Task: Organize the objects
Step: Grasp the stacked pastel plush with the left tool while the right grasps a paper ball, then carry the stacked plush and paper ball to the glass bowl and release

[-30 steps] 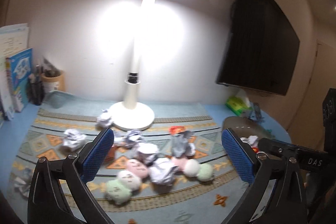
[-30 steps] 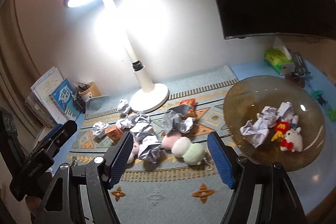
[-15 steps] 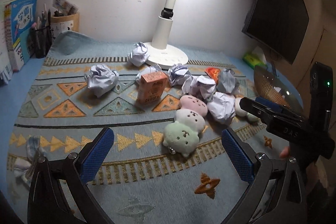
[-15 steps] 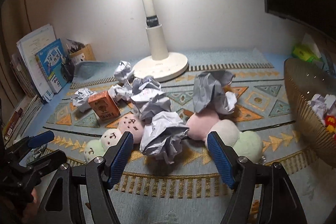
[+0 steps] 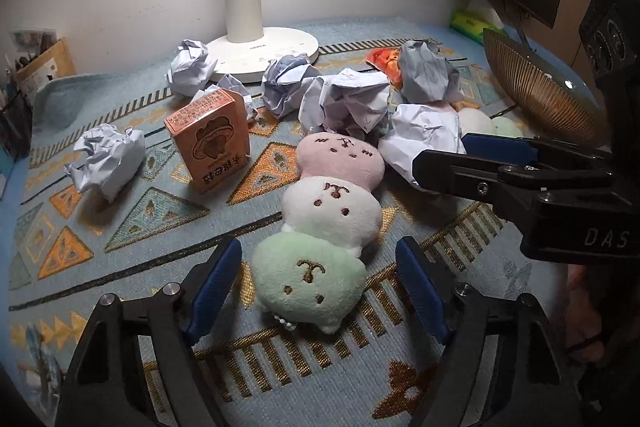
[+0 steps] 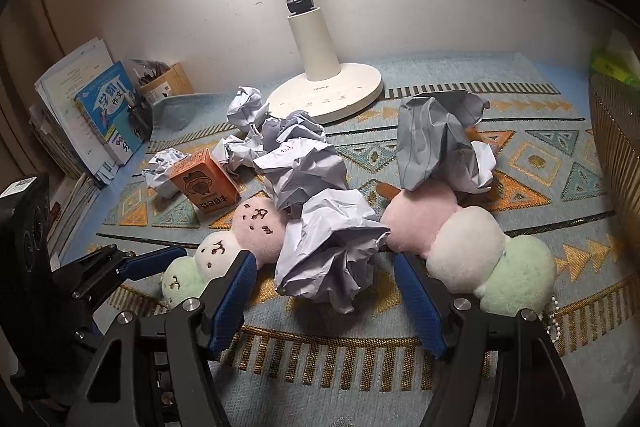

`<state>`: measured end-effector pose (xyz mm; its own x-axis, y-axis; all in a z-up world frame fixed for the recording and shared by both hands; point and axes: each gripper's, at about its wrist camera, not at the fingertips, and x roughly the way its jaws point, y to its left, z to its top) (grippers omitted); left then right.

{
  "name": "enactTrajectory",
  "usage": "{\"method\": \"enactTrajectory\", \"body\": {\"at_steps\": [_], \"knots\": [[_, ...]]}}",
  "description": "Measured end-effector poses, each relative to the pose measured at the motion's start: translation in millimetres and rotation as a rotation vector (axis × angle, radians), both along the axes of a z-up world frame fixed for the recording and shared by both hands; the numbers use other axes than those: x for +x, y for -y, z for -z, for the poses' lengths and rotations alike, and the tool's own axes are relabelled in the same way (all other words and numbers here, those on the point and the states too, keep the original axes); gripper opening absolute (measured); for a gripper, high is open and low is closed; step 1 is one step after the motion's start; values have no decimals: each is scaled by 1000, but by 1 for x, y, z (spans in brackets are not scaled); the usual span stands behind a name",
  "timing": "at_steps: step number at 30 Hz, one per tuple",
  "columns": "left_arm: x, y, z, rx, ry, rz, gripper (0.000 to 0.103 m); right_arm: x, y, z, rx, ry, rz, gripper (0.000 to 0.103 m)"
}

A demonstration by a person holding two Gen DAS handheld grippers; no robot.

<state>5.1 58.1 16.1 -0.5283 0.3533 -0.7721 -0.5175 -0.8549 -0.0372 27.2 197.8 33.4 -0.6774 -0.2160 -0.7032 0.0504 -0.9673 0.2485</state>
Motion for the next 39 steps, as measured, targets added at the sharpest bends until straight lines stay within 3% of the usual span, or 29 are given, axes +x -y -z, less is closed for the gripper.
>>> {"method": "enactTrajectory", "body": {"at_steps": [2,5,8,12,16,21,24,25,26,27,29,31,32,34,35,36,39], "knots": [[0,-1,-1,7,-2,2,76,-7,1,6,1,40,-2,52],[-2,-2,1,-4,10,-6,52,-8,3,9,-11,53,-27,42],[2,3,-3,37,8,-2,46,2,9,1,7,-13,-56,41],[20,23,-13,92,5,-87,46,20,12,-11,-13,-93,-113,41],[49,44,-17,85,9,-176,46,38,13,-12,-39,-49,-174,42],[70,53,-15,72,9,-229,51,61,10,-12,16,-8,-215,42],[66,49,-8,45,4,-259,56,62,6,-7,24,42,-220,57],[64,47,-6,41,8,-258,61,63,5,-6,38,48,-202,66],[63,45,-4,36,2,-261,75,66,2,-6,51,46,-180,73],[64,43,-4,23,-11,-267,80,67,-1,-7,49,45,-165,77],[65,39,-7,-1,-47,-259,80,69,-8,-10,11,49,-146,85],[66,37,-7,-10,-53,-256,80,69,-9,-12,6,66,-138,87],[65,36,-6,-8,-39,-245,79,68,-6,-12,4,79,-141,87],[64,34,-2,-2,-16,-220,66,68,3,-8,-26,103,-161,87],[65,32,0,-16,-8,-223,49,70,9,-5,-37,105,-176,87],[64,33,1,-28,-14,-239,47,71,15,-3,-33,102,-176,87],[64,42,-3,38,-1,-243,44,69,24,4,-32,104,-169,87]]}}
